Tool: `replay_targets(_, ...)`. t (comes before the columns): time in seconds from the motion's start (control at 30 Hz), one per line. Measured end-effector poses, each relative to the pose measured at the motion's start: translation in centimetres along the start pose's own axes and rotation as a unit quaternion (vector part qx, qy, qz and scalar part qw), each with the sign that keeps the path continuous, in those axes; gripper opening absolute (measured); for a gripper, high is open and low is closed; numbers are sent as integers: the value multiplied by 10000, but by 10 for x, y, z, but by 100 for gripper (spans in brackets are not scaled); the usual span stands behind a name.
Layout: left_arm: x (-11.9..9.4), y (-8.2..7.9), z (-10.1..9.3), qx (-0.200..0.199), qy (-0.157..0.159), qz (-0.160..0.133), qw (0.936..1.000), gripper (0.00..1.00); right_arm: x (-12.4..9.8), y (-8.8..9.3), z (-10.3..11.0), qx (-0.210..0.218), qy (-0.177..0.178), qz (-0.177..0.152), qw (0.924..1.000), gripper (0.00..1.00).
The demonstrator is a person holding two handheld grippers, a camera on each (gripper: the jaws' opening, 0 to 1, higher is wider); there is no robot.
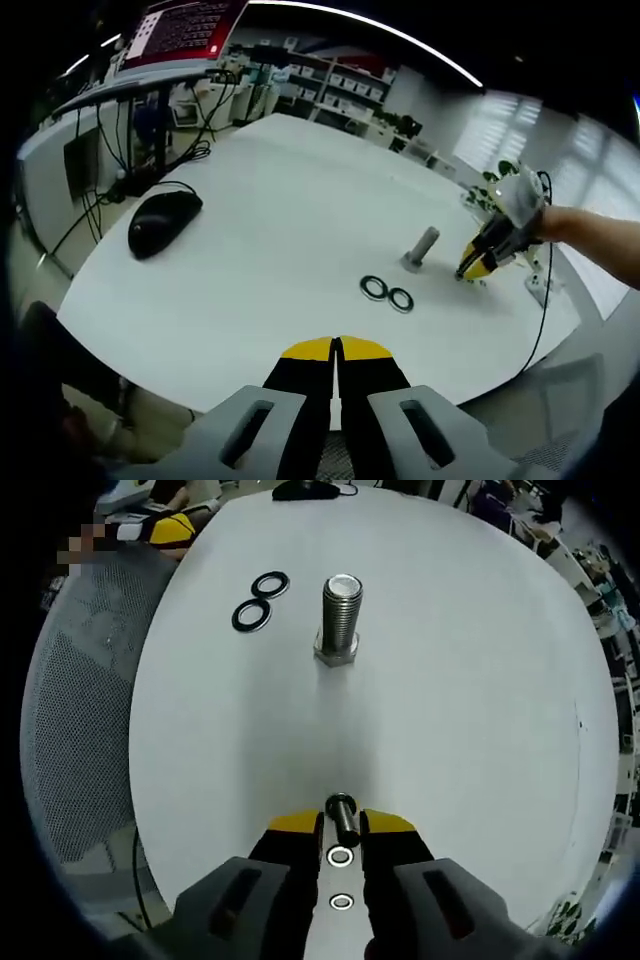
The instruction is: Place the washer onto the threaded stud by aligning its center hole with the stud, sliding it down to the base, and recovering from edge contact or off-axis alignment until the washer reaches the visible bottom stop.
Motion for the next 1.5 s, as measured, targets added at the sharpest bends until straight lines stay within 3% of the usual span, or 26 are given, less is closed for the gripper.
replay_targets(0.17,0,0,1,-73,-2,-15,10000,0,-6,9,3,355,-67,-228,9991,20)
replay_targets(0.47,0,1,1,-58,-29,51,10000,0,-22,37,-1,847,176,-500,9950,22)
replay_targets(0.6,0,2,1,-37,-45,87,9999,0,-26,46,2,1263,-48,-803,9887,22)
replay_targets(0.77,0,2,1,-18,-42,93,9999,0,-30,68,-3,1425,20,-731,9871,22)
replay_targets(1.0,0,2,1,-12,-57,92,9999,0,-21,84,-5,1470,21,-519,9878,22)
replay_targets(1.13,0,2,1,-2,-55,109,9999,0,-12,93,-2,1175,-87,-180,9929,22)
replay_targets(1.3,0,2,0,13,-51,116,9999,0,-5,91,0,1211,-224,-337,9918,22)
replay_targets(1.5,0,2,1,16,-56,124,9999,0,-6,86,2,953,-90,-108,9953,19)
Point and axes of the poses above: the point that each gripper's makers call its tool centre point, and the gripper's own axes: x roughly forward along the fingers, z roughly to its left, y roughly out of its underside, the point moved 7 cm from there along -x, roughly backward along the fingers
